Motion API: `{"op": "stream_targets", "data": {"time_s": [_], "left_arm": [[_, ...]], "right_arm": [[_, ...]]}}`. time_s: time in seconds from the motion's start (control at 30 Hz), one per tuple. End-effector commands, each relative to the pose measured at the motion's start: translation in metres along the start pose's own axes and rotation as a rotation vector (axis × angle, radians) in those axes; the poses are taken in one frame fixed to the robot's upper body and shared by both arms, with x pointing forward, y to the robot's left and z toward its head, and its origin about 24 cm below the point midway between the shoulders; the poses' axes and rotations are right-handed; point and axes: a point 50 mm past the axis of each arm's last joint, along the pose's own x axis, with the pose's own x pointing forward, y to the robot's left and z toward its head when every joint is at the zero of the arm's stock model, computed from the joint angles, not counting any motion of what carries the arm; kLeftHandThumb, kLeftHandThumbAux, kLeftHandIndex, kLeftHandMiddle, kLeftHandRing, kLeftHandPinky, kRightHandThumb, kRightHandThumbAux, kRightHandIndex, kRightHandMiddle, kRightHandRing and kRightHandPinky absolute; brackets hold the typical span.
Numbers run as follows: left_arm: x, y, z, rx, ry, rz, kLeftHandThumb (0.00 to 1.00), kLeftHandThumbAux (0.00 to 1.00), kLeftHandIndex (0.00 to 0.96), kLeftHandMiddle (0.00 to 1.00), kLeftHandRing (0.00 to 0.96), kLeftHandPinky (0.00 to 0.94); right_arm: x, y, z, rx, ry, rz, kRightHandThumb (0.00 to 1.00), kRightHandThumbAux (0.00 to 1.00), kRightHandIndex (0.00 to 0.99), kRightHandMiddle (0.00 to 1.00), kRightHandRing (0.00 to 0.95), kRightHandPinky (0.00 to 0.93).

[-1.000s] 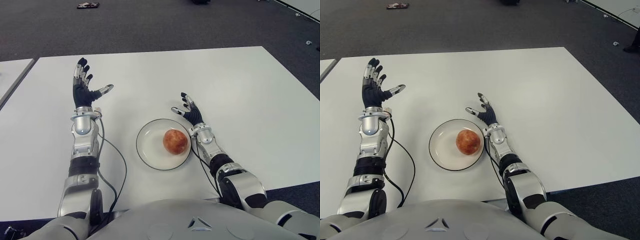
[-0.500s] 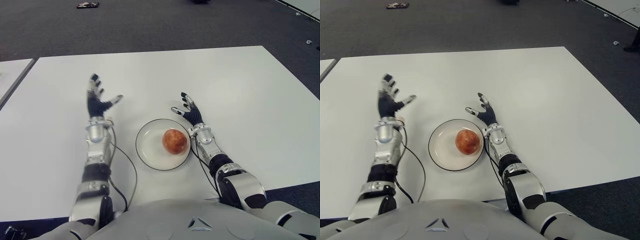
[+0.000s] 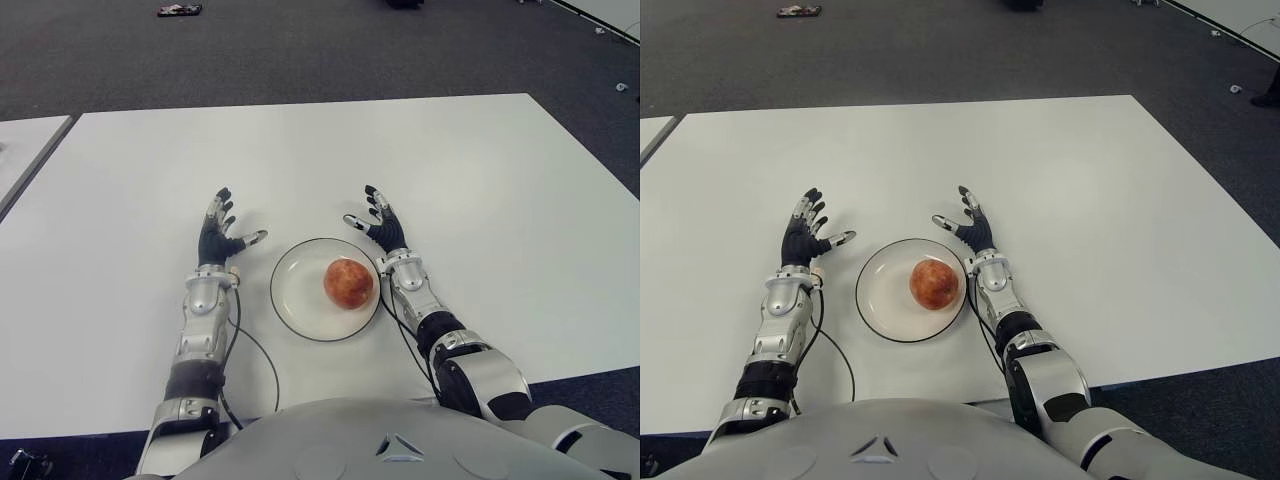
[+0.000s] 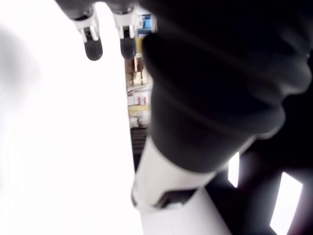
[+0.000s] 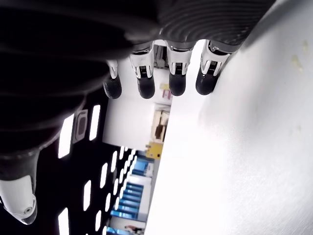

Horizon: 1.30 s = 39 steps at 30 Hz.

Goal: Put the apples into the plate.

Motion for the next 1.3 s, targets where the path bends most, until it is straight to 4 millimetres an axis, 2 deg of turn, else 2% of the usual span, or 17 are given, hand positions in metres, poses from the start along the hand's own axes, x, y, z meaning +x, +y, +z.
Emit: {"op": "stream_targets", "data": {"time_s": [0.03, 0.33, 0.77, 1.3], "left_arm": [[-0.003, -0.001, -0.005, 0.045, 0.037, -0.05, 0.0, 0.515, 0.0, 0.018, 0.0, 0.004], [-0.012, 0.001, -0.02, 0.151, 0.078, -0.129, 0.0, 0.557, 0.022, 0.043, 0.027, 0.025], [-0.017, 0.005, -0.027, 0.171, 0.086, -0.151, 0.0, 0.541, 0.069, 0.074, 0.042, 0.0], [-0.019, 0.006, -0.032, 0.139, 0.104, -0.109, 0.0, 0.529, 0.077, 0.079, 0.042, 0.0]], "right_arm": [[-0.011, 0.005, -0.017, 0.013, 0.091, 0.003, 0.059, 0.616, 0.0, 0.0, 0.0, 0.005], [-0.01, 0.005, -0.017, 0.02, 0.09, -0.01, 0.048, 0.626, 0.0, 0.0, 0.0, 0.0], [-0.01, 0.003, -0.016, 0.019, 0.084, -0.021, 0.049, 0.632, 0.0, 0.0, 0.0, 0.001], [-0.009, 0.0, -0.015, 0.018, 0.081, -0.025, 0.055, 0.626, 0.0, 0.0, 0.0, 0.013]]}}
